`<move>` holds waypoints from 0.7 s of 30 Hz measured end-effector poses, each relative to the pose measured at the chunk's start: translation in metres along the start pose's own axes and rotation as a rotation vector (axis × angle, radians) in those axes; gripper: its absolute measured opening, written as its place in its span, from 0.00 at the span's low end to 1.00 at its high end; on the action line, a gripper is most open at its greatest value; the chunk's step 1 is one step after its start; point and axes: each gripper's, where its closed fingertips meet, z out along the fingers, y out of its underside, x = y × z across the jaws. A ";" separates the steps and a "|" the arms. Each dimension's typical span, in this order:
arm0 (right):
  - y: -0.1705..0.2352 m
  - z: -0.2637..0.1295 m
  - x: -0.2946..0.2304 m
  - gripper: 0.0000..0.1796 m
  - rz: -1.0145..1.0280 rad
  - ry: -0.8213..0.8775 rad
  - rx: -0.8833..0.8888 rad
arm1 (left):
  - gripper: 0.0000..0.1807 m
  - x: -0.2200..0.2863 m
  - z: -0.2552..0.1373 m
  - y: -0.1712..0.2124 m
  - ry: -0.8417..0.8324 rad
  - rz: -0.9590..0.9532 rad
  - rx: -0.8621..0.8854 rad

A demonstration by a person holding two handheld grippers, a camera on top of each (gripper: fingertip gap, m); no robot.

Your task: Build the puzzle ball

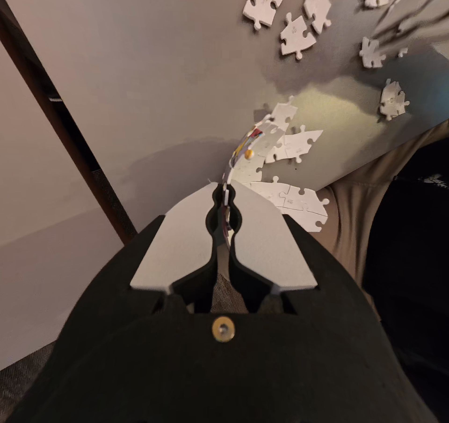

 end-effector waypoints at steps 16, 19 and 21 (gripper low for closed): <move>-0.043 0.071 -0.037 0.07 -0.081 -0.056 0.040 | 0.02 -0.005 -0.007 -0.010 -0.079 -0.021 -0.124; -0.040 0.070 -0.040 0.06 -0.083 -0.077 0.046 | 0.02 -0.007 -0.011 -0.015 -0.111 -0.016 -0.162; -0.041 0.071 -0.041 0.06 -0.074 -0.084 0.061 | 0.02 -0.004 -0.010 -0.020 -0.096 -0.013 -0.173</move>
